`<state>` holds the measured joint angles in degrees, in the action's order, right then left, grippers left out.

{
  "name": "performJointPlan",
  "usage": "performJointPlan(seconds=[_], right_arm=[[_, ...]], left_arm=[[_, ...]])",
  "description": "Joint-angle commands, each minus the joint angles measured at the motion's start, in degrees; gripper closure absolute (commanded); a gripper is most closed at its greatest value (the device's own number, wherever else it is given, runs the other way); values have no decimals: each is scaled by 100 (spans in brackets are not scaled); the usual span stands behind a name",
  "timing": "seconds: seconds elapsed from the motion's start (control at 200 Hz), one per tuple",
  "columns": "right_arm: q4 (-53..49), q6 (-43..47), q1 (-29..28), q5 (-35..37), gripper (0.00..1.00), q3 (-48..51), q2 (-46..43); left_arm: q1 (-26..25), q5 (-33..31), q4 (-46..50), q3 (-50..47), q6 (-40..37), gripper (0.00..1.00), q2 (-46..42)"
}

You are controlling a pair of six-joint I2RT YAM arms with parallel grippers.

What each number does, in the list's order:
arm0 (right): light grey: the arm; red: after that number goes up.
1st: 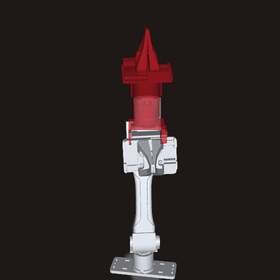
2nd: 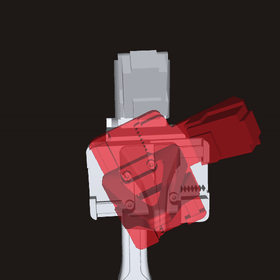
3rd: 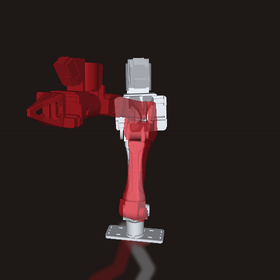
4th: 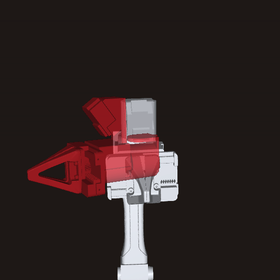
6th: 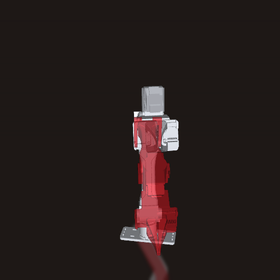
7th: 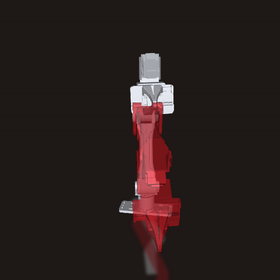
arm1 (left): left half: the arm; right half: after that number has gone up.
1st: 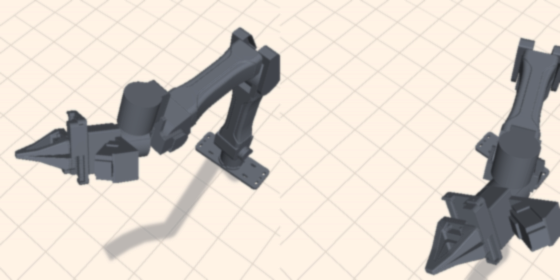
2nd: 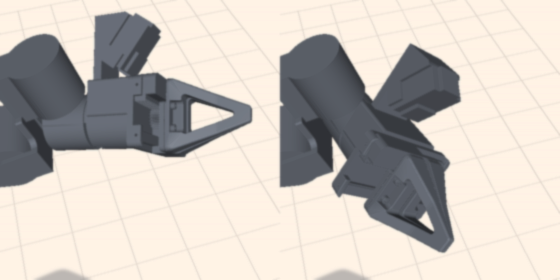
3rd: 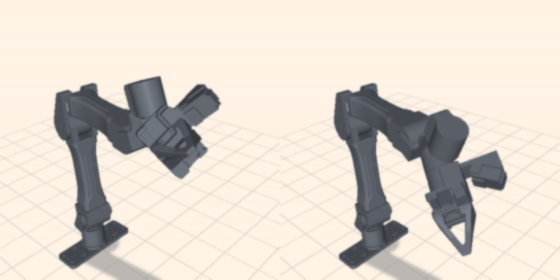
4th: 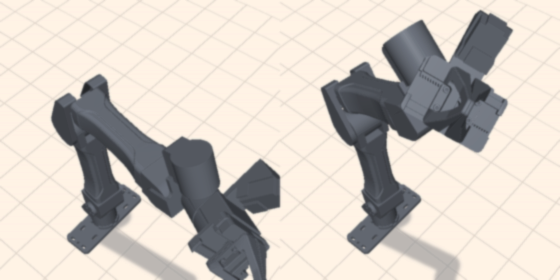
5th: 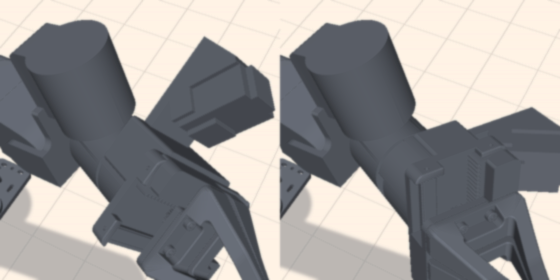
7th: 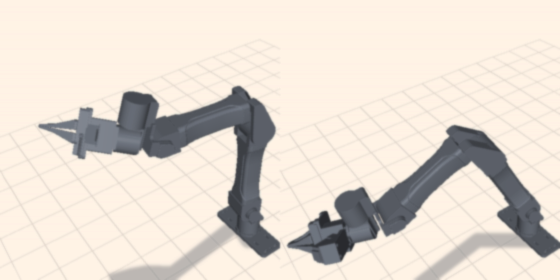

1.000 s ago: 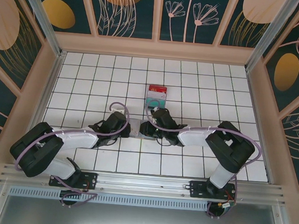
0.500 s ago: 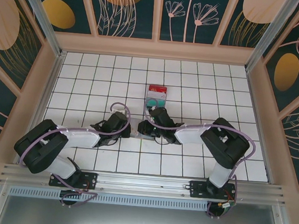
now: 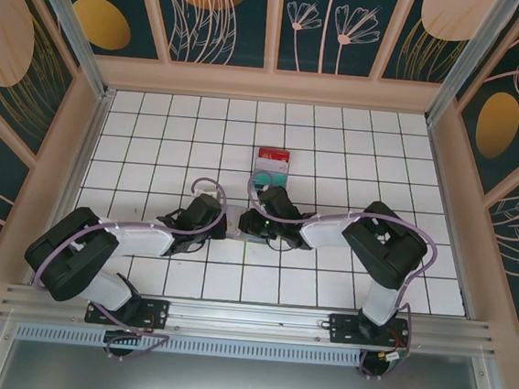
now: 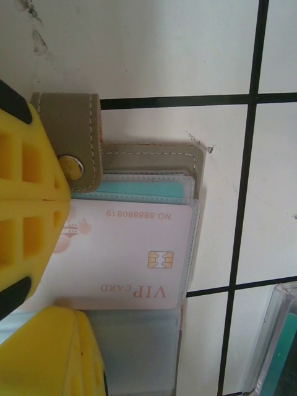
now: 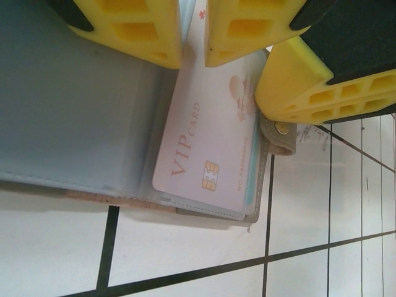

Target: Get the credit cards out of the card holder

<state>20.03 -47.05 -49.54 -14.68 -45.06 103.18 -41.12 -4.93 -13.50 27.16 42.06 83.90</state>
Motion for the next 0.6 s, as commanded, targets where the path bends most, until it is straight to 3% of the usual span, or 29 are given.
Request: performJointPlan(seconds=[0.0,0.596], right_arm=[[18,-102,1,-86,83,-149,174],[-363,-340,13,-45,82,-324,240]], left_arm=[[45,154,124,18,52,93,112],[50,128,94,-69,153,95,66]])
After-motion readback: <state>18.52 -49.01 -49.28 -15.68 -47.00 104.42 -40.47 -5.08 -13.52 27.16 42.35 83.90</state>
